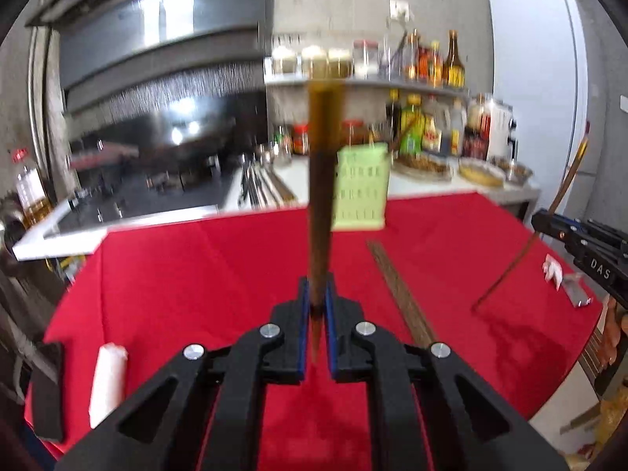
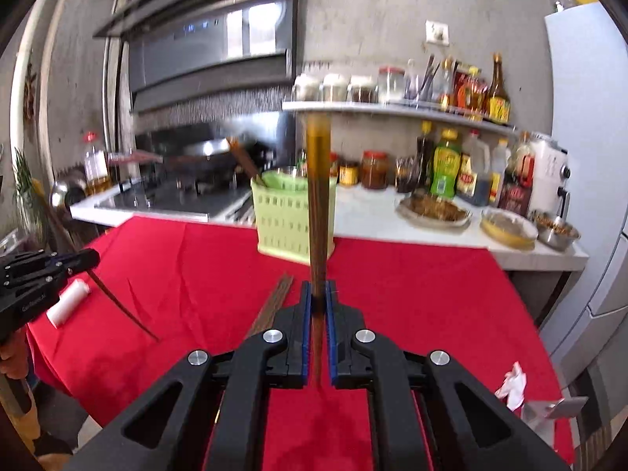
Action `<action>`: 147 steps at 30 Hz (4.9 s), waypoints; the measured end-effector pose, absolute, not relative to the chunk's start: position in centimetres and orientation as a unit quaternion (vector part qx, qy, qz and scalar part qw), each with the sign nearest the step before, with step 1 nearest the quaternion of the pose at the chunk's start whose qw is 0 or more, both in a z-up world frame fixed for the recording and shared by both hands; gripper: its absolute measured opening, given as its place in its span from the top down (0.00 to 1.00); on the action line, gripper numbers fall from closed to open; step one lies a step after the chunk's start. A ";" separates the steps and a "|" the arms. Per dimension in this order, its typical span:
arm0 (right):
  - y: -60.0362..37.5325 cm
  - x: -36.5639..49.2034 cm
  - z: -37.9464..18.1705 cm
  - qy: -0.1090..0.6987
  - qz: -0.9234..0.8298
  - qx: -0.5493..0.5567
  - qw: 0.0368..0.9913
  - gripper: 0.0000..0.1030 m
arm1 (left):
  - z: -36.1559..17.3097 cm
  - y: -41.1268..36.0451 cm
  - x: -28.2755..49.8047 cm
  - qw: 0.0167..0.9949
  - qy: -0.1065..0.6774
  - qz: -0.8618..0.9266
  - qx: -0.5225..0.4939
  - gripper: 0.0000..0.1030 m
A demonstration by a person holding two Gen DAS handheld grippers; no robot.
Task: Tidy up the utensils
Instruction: 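Lift both chopsticks off the red cloth and turn them upright, then open both grippers above the green holder to drop the chopsticks, then move both open grippers back over the remaining chopsticks, then lower both grippers onto single chopsticks and close them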
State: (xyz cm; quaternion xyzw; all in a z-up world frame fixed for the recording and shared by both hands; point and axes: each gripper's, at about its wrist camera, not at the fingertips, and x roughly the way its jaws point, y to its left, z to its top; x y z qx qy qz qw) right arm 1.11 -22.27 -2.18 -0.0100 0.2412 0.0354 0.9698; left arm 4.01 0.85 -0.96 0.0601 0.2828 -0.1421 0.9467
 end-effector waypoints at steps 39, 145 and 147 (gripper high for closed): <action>-21.6 18.0 11.3 0.138 0.064 -0.023 0.988 0.93 | 10.8 -9.6 22.2 0.952 0.207 -0.213 0.078 0.94; -23.8 3.1 -13.0 0.386 0.027 0.013 0.922 0.93 | -11.3 -7.9 7.9 0.874 0.436 -0.209 0.036 0.75; -23.8 3.1 -13.0 0.385 0.028 0.013 0.922 0.93 | -11.3 -8.3 7.8 0.875 0.435 -0.207 0.043 0.75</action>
